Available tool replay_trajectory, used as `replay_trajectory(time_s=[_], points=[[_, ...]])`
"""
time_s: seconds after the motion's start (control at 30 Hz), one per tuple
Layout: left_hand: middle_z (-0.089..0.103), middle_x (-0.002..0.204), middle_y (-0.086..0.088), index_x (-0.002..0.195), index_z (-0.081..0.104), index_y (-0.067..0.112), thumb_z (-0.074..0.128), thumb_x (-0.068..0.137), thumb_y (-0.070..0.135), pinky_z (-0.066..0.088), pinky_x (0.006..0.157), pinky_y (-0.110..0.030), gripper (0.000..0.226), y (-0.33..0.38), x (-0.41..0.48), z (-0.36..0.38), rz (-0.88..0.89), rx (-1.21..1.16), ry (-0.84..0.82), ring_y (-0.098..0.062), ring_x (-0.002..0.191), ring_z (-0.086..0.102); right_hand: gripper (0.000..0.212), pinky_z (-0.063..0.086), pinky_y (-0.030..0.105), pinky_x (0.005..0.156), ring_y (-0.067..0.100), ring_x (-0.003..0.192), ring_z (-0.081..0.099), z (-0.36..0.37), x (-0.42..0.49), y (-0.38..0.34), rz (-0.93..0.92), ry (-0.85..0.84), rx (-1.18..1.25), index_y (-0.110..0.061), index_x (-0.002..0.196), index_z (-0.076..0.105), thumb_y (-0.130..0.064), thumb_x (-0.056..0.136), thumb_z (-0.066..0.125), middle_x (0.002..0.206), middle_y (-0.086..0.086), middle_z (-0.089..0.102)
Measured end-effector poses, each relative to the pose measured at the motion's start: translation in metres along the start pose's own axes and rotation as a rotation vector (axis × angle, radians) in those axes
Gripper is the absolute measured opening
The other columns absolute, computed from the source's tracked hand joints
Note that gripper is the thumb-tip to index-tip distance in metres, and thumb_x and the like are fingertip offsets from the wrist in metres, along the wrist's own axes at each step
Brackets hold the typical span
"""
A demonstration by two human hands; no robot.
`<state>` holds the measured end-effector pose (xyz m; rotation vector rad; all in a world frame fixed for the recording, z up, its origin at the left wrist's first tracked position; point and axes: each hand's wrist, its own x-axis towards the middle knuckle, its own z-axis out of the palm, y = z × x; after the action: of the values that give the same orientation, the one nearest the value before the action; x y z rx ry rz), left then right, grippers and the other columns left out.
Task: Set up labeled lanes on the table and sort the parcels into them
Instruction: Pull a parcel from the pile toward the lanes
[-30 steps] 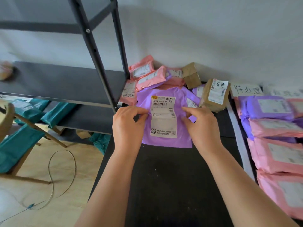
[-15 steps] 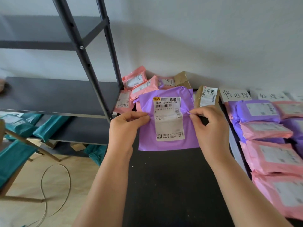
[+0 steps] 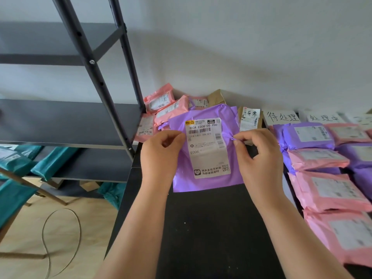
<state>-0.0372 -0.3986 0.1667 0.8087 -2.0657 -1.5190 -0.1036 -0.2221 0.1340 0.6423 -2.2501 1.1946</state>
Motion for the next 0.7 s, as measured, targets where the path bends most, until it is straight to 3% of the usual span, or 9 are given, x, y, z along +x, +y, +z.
replay_trajectory(time_s=[0.1, 0.2, 0.33, 0.43, 0.53, 0.7], points=[[0.073, 0.089, 0.014, 0.096, 0.078, 0.022, 0.070, 0.090, 0.024, 0.052, 0.073, -0.023, 0.010, 0.003, 0.002, -0.002, 0.002, -0.002, -0.003, -0.007, 0.085, 0.066, 0.010, 0.053, 0.053, 0.080, 0.018, 0.095, 0.058, 0.001, -0.001, 0.004, -0.020, 0.013, -0.043, -0.009, 0.092, 0.066, -0.018, 0.091, 0.063, 0.094, 0.002, 0.064], [0.074, 0.086, 0.013, 0.088, 0.077, 0.027, 0.072, 0.089, 0.028, 0.057, 0.084, -0.038, 0.005, 0.005, 0.005, -0.003, -0.061, -0.057, -0.030, -0.012, 0.088, 0.069, 0.023, 0.053, 0.053, 0.081, 0.023, 0.097, 0.060, 0.000, 0.000, 0.007, -0.021, -0.002, -0.062, -0.009, 0.091, 0.067, -0.029, 0.091, 0.054, 0.094, 0.003, 0.064], [0.077, 0.086, 0.005, 0.080, 0.078, 0.024, 0.070, 0.090, 0.030, 0.055, 0.091, -0.052, 0.014, 0.008, 0.003, -0.004, -0.167, -0.192, -0.093, -0.024, 0.094, 0.071, 0.021, 0.052, 0.052, 0.081, 0.020, 0.097, 0.058, -0.002, -0.001, 0.005, -0.031, 0.012, -0.036, -0.009, 0.092, 0.066, -0.027, 0.092, 0.055, 0.094, 0.001, 0.064], [0.077, 0.091, -0.005, 0.085, 0.077, 0.013, 0.068, 0.092, 0.023, 0.052, 0.098, -0.049, 0.016, 0.011, 0.002, -0.006, -0.250, -0.367, -0.148, -0.025, 0.092, 0.072, 0.016, 0.051, 0.047, 0.084, 0.008, 0.094, 0.053, -0.005, 0.001, -0.002, -0.008, 0.040, 0.041, -0.010, 0.091, 0.066, -0.022, 0.091, 0.056, 0.091, -0.010, 0.059], [0.077, 0.093, -0.009, 0.085, 0.077, 0.009, 0.066, 0.093, 0.018, 0.050, 0.096, -0.045, 0.016, 0.013, 0.002, -0.007, -0.283, -0.481, -0.184, -0.023, 0.086, 0.069, 0.008, 0.047, 0.033, 0.086, 0.001, 0.089, 0.051, -0.009, 0.003, -0.008, 0.051, 0.055, 0.112, -0.011, 0.092, 0.066, -0.015, 0.091, 0.060, 0.090, -0.022, 0.054], [0.077, 0.094, -0.009, 0.075, 0.080, 0.016, 0.065, 0.093, 0.017, 0.046, 0.093, -0.040, 0.023, 0.015, 0.001, -0.009, -0.261, -0.557, -0.219, -0.024, 0.091, 0.066, 0.006, 0.042, 0.015, 0.082, 0.012, 0.090, 0.056, -0.015, 0.005, -0.013, 0.105, 0.053, 0.148, -0.011, 0.093, 0.067, -0.013, 0.091, 0.062, 0.091, -0.010, 0.059]])
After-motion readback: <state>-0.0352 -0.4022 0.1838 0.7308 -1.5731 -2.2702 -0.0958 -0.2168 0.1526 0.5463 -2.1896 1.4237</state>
